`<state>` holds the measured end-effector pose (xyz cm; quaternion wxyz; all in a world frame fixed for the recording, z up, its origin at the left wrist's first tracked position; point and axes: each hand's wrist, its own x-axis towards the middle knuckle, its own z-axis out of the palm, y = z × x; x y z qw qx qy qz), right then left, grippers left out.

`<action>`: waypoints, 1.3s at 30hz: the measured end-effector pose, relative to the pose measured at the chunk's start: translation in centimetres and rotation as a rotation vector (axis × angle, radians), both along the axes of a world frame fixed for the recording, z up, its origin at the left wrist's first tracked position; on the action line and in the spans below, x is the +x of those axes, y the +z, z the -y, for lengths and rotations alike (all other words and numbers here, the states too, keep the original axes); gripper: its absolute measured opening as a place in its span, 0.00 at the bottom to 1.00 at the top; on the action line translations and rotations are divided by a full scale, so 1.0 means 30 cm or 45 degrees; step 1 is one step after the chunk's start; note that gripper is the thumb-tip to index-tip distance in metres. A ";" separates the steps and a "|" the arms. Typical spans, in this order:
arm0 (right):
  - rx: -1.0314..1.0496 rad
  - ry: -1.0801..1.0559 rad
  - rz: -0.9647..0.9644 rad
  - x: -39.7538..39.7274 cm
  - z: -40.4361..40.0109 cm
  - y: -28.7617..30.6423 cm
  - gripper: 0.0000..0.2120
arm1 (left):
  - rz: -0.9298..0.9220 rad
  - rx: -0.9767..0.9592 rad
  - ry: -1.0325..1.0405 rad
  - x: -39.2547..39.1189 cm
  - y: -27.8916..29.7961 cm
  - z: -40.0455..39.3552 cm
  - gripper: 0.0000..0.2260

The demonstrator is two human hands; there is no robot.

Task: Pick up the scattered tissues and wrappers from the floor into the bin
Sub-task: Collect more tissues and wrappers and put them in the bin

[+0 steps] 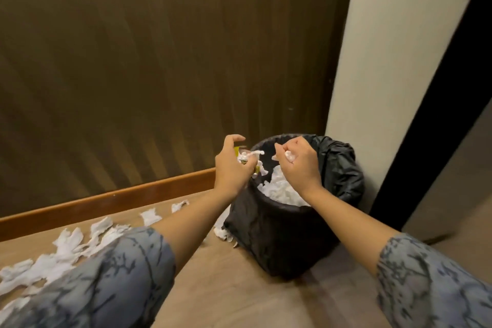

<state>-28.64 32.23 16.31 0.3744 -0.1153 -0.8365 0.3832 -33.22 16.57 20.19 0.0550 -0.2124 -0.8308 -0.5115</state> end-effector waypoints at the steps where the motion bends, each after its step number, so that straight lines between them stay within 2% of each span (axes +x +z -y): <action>1: -0.011 -0.011 0.041 0.007 -0.031 -0.019 0.13 | 0.035 0.009 0.008 -0.007 -0.009 -0.051 0.17; 4: 0.000 -0.011 0.168 0.026 -0.107 -0.067 0.17 | 0.117 0.018 0.058 -0.014 -0.048 -0.180 0.08; 8: -0.064 -0.082 0.237 0.041 -0.160 -0.086 0.23 | 0.376 0.042 0.071 0.000 -0.096 -0.275 0.16; 10: -0.086 -0.102 0.206 0.043 -0.153 -0.071 0.20 | 0.466 0.105 0.045 0.004 -0.106 -0.273 0.16; 14: -0.111 0.024 0.167 0.025 -0.092 -0.023 0.09 | 0.315 0.052 0.030 -0.010 -0.075 -0.165 0.15; 17: -0.101 0.175 0.177 -0.007 0.014 0.015 0.06 | 0.210 0.013 0.102 -0.046 -0.051 0.001 0.08; 20: -0.022 0.381 0.250 -0.042 0.177 0.040 0.08 | 0.105 -0.126 0.176 -0.062 -0.040 0.237 0.07; 25: 0.490 0.854 0.289 -0.102 0.546 0.040 0.08 | 0.030 -0.339 0.329 0.045 -0.048 0.698 0.06; 29: 0.825 1.173 0.188 -0.070 0.901 -0.006 0.09 | -0.005 -0.469 0.484 0.250 -0.133 1.051 0.06; 31: 0.850 1.318 0.128 -0.036 1.066 -0.055 0.08 | 0.031 -0.469 0.594 0.360 -0.191 1.193 0.05; 35: 0.834 1.567 0.163 0.057 1.372 -0.174 0.13 | 0.164 -0.393 0.884 0.567 -0.301 1.430 0.05; 39: 0.690 1.776 0.209 0.196 1.630 -0.305 0.12 | 0.288 -0.376 1.115 0.775 -0.401 1.617 0.06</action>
